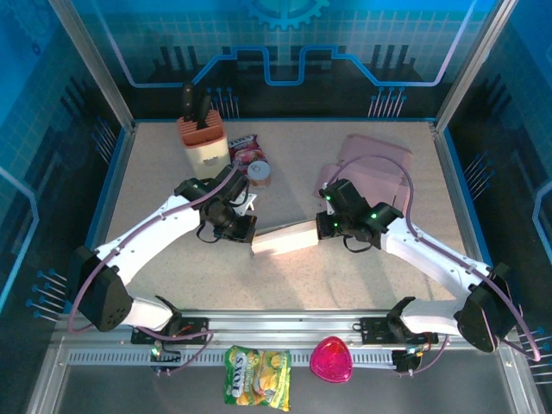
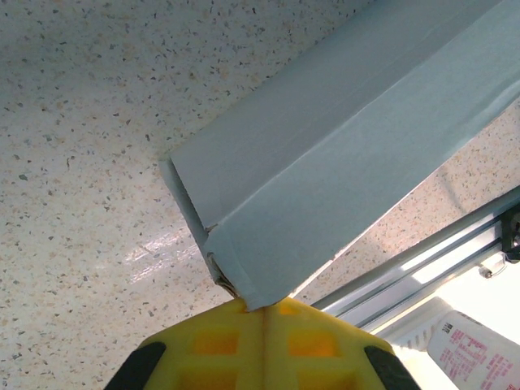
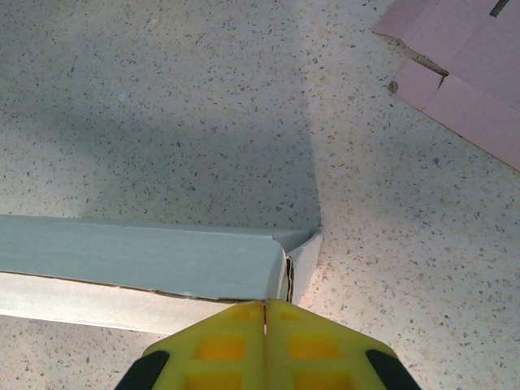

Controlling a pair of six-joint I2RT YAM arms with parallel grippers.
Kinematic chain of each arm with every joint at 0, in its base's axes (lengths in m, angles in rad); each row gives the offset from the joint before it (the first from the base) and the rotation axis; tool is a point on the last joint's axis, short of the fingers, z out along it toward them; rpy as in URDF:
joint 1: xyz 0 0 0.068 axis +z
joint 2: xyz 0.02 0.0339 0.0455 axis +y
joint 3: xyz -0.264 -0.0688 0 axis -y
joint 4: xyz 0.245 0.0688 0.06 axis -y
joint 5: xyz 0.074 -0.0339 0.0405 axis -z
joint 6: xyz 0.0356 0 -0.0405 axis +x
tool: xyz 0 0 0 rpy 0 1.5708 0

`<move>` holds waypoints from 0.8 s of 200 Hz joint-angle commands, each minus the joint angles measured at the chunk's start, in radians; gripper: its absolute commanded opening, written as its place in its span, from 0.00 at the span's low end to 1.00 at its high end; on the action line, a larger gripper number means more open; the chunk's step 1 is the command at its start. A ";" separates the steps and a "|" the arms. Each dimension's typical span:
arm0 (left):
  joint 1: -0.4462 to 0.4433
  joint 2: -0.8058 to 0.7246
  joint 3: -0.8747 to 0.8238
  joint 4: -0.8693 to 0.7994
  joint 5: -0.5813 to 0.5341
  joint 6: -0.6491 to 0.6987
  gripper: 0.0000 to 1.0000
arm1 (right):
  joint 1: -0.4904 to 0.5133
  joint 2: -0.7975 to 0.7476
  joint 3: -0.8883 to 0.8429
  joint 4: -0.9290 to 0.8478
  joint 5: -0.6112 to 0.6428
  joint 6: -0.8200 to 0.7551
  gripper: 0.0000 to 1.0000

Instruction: Fold the paper box

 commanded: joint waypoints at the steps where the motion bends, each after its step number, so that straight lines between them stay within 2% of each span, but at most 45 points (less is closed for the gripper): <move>1: -0.002 0.003 -0.038 0.044 0.017 0.018 0.00 | 0.026 0.014 0.020 -0.004 -0.052 -0.004 0.00; 146: -0.007 -0.009 -0.063 0.016 -0.053 0.012 0.00 | 0.031 -0.011 0.037 -0.039 -0.061 0.007 0.00; 160: -0.006 -0.016 -0.064 0.021 -0.055 0.008 0.00 | 0.031 -0.022 0.034 -0.041 -0.066 0.011 0.06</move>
